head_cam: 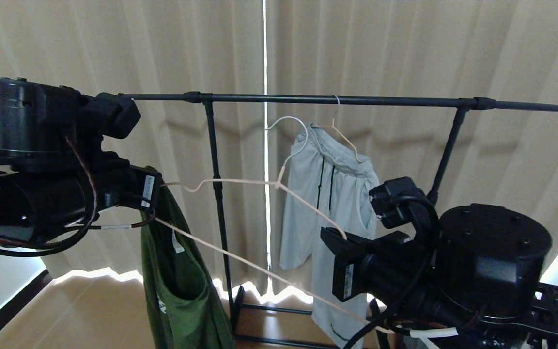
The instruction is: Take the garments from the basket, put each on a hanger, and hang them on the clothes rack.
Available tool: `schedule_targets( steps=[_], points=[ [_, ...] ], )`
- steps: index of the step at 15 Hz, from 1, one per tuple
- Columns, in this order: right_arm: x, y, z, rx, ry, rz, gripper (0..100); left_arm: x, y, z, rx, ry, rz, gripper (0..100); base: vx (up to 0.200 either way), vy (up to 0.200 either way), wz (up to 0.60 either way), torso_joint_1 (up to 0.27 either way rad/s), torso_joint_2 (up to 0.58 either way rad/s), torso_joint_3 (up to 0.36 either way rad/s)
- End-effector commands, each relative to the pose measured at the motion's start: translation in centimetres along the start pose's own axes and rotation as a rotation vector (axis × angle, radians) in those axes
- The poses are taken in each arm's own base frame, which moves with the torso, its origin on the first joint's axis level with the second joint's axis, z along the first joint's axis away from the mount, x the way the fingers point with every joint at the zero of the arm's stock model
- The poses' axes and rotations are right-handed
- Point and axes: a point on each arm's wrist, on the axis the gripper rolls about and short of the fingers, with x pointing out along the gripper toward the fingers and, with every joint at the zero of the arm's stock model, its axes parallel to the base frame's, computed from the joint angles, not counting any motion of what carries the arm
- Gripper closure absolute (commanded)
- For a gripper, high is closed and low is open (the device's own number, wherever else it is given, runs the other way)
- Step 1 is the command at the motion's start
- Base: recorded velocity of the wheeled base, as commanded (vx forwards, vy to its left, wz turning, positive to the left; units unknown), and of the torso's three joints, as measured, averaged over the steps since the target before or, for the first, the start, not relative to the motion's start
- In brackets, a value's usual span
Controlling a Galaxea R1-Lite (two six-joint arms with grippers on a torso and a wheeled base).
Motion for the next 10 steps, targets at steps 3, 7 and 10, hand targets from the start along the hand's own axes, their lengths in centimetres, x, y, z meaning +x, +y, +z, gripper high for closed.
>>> schedule_targets(
  steps=[3,7,10],
  points=[
    [2.7,1.0,-1.5,-0.021,0.045,-0.016,100,-0.8,0.0,0.2,-0.019,-0.016,-0.007,100,0.0,0.0,0.0,0.0,0.0,0.0],
    [5.5,2.1,-2.2,-0.035,0.053,-0.025,100,-3.0,0.4,0.3,-0.019,0.002,0.002,100,0.0,0.0,0.0,0.0,0.0,0.0],
    [6.0,1.6,-2.2,-0.072,0.028,-0.083,100,-3.1,0.8,0.5,-0.026,0.004,0.111,100,0.0,0.0,0.0,0.0,0.0,0.0]
  ],
)
